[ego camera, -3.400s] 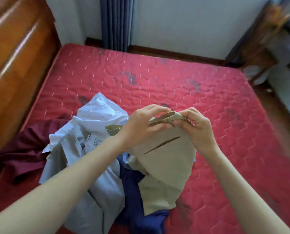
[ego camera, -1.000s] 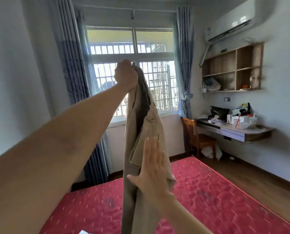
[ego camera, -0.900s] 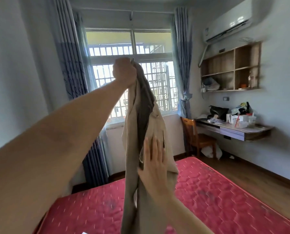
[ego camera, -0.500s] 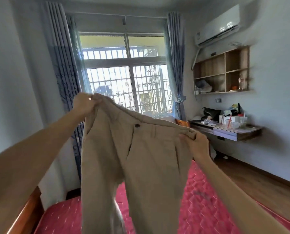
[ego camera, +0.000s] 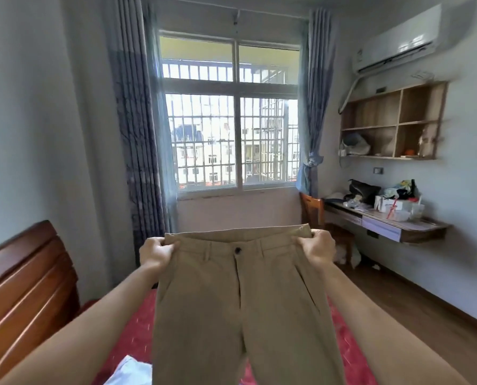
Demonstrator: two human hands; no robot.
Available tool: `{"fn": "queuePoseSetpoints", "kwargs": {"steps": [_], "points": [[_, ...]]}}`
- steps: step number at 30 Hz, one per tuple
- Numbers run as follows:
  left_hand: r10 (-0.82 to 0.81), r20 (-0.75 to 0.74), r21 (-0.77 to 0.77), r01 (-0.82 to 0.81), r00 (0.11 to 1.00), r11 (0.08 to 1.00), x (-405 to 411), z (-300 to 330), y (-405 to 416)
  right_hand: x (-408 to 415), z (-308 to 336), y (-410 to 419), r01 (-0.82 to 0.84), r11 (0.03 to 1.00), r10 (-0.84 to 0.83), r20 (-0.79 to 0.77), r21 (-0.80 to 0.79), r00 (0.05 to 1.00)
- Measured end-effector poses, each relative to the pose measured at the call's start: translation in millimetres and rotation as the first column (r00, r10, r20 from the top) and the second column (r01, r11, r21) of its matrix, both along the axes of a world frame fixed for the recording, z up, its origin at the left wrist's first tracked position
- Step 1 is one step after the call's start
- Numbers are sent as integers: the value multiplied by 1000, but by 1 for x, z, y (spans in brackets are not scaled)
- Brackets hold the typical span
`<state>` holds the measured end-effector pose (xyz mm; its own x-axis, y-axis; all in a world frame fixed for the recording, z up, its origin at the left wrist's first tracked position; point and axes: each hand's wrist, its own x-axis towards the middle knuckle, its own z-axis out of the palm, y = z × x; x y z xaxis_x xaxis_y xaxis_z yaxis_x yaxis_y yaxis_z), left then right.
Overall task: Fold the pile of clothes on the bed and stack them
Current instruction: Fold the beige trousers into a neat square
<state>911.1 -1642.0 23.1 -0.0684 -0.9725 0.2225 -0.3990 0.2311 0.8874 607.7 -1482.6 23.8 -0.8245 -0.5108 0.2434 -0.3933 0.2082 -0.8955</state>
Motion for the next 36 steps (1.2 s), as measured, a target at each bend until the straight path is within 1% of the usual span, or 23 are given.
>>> {"fn": "queuePoseSetpoints", "kwargs": {"steps": [2,4,7,9,11,12,14,15,16,17,18,20,21,22,24,26,27,28,30,32,33,34,36], "points": [[-14,-64,10,15,998,1000,-15,-5,22,23,-5,-7,18,999,-18,13,-34,1000],[-67,-117,-37,63,991,997,-33,-2,46,55,0,-13,-10,995,8,-21,-98,1000],[-151,-248,-101,129,957,986,-58,10,81,109,11,-15,-167,959,143,-115,-228,983],[-175,-364,-103,147,915,984,-67,17,97,138,15,-13,-256,934,212,-189,-251,959],[-187,-458,-91,164,869,982,-70,23,108,155,16,-10,-296,927,226,-284,-232,932],[-210,-499,-80,197,841,977,-69,24,111,160,17,-9,-312,927,237,-320,-208,917],[-269,-590,-63,289,762,955,-64,24,116,167,12,-7,-383,914,309,-379,-135,872],[-275,-626,-53,313,729,948,-60,21,117,170,8,-6,-439,894,367,-416,-87,832],[-264,-643,-39,314,719,949,-55,18,116,174,2,-4,-502,863,432,-448,-46,783],[-237,-645,-25,290,727,957,-51,14,114,175,-3,-4,-572,820,498,-455,-29,738],[-199,-642,-14,249,741,969,-46,9,111,173,-8,-3,-638,770,566,-434,-26,701],[-138,-606,4,176,783,984,-35,-2,104,163,-11,-2,-739,673,693,-332,-18,640],[-138,-573,-1,168,808,986,-28,-8,102,154,-9,-2,-764,645,728,-292,-12,620],[-164,-519,-24,177,839,984,-21,-14,100,145,-7,-3,-766,643,733,-287,-8,617],[-232,-315,-141,197,920,970,-6,-28,103,126,2,-1,-732,680,679,-348,-36,647],[-238,-74,-279,209,968,937,7,-40,113,112,11,5,-717,695,632,-430,-54,645],[-215,17,-344,208,976,915,12,-47,118,108,13,8,-728,685,639,-452,-33,622],[-200,75,-396,213,977,893,16,-54,125,106,12,11,-743,669,665,-454,11,593],[-199,113,-440,229,973,868,22,-70,139,106,0,19,-767,629,724,-452,124,521],[-219,130,-436,254,967,863,27,-88,154,110,-26,33,-775,595,759,-469,215,453],[-237,141,-434,275,961,858,30,-97,162,111,-41,44,-775,585,768,-471,241,434],[-264,161,-434,308,951,846,33,-108,170,111,-58,55,-773,581,774,-466,255,429],[-325,235,-426,398,916,813,41,-132,183,109,-92,78,-753,594,782,-420,283,459]]}}
